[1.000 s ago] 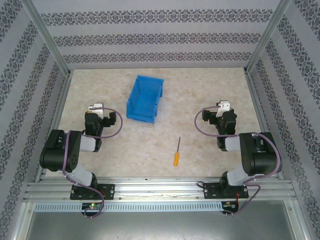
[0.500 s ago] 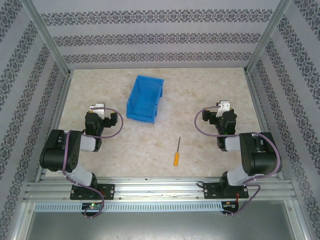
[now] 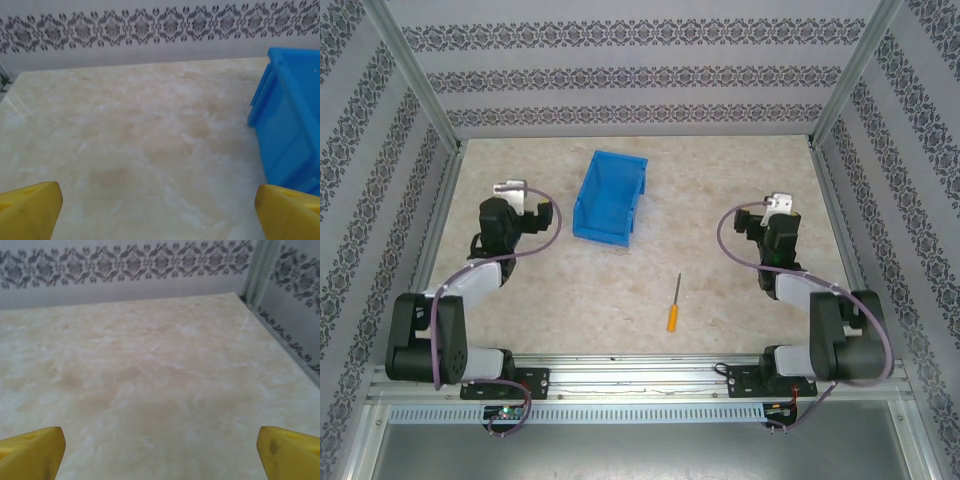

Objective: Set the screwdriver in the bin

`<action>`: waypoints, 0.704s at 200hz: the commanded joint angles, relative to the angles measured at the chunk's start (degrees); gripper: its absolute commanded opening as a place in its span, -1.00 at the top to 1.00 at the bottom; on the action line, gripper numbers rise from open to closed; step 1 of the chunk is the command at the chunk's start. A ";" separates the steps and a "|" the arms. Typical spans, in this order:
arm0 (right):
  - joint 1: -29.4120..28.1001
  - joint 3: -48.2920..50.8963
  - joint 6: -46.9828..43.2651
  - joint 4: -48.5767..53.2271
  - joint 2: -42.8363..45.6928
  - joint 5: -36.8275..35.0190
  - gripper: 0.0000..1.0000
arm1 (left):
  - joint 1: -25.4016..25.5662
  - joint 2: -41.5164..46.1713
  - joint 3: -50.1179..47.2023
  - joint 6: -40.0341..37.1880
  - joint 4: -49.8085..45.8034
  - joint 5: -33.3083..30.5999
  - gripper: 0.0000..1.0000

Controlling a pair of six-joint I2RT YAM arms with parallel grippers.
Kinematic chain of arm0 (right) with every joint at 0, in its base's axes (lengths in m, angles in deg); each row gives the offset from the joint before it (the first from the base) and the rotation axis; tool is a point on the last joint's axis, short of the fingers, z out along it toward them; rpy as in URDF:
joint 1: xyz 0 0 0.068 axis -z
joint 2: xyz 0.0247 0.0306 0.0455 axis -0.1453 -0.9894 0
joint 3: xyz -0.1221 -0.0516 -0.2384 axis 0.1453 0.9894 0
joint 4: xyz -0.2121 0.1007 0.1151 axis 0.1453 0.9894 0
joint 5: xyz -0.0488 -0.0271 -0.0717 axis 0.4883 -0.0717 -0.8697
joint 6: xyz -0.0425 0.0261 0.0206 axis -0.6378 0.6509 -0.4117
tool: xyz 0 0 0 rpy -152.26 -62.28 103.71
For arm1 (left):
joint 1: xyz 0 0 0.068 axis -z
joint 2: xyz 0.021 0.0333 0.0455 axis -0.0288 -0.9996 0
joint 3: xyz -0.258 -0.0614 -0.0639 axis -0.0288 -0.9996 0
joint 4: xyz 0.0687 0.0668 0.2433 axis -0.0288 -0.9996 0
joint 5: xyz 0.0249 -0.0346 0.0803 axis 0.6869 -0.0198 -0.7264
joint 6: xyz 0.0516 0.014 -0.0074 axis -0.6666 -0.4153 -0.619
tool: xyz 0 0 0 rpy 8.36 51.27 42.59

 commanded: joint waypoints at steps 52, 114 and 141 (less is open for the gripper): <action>-15.43 -18.66 23.01 64.03 19.16 -10.54 -0.96 | -0.59 11.25 18.13 -6.00 -50.85 5.30 -0.98; -40.03 -21.65 35.44 87.76 21.38 -10.02 -0.96 | -0.58 15.22 24.34 -7.67 -68.31 4.17 -0.99; -48.00 -21.47 39.45 90.79 19.81 -9.69 -0.95 | -0.58 17.17 23.16 -6.95 -68.94 3.47 -0.99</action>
